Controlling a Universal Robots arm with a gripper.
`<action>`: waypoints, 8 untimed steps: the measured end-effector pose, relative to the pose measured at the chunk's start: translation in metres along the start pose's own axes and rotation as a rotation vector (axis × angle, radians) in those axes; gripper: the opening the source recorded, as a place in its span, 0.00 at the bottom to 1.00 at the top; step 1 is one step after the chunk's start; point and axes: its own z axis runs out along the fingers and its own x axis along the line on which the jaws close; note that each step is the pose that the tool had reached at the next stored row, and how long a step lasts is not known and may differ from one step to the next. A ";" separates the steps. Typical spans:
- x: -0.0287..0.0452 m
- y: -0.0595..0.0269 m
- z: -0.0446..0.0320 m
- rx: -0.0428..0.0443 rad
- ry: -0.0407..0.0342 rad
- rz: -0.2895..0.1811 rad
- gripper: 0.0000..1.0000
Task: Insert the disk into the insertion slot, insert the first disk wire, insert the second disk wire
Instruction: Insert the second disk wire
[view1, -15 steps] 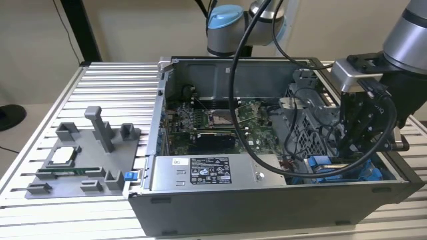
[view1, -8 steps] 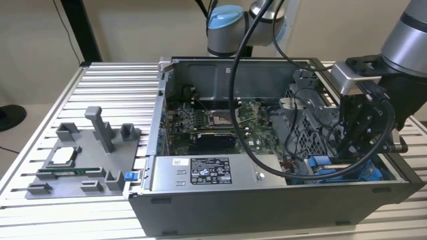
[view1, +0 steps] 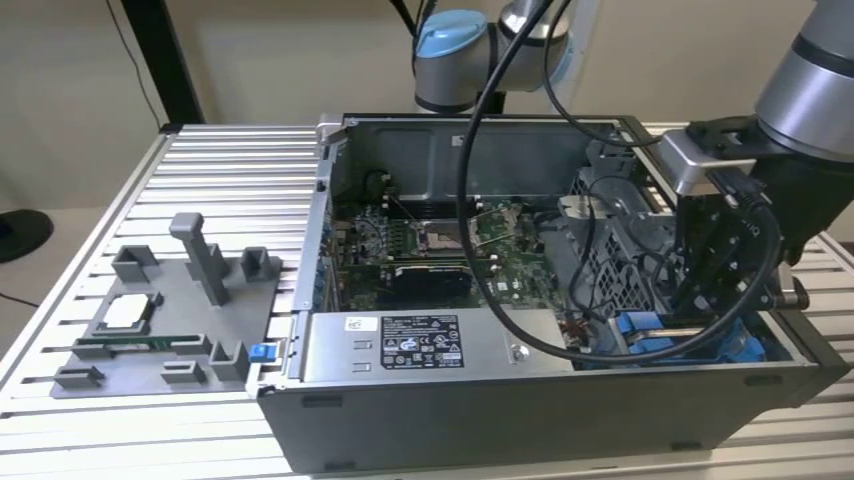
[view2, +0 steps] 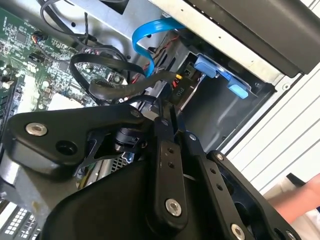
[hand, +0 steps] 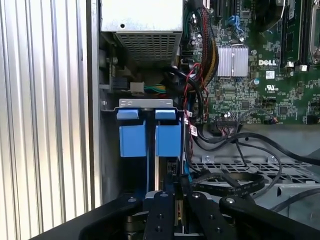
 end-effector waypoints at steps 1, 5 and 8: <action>0.0000 0.0000 0.0009 0.0000 -0.0008 0.000 0.00; -0.0002 -0.0002 0.0028 0.0000 -0.0046 0.000 1.00; -0.0001 -0.0002 0.0000 0.0001 -0.0018 0.000 1.00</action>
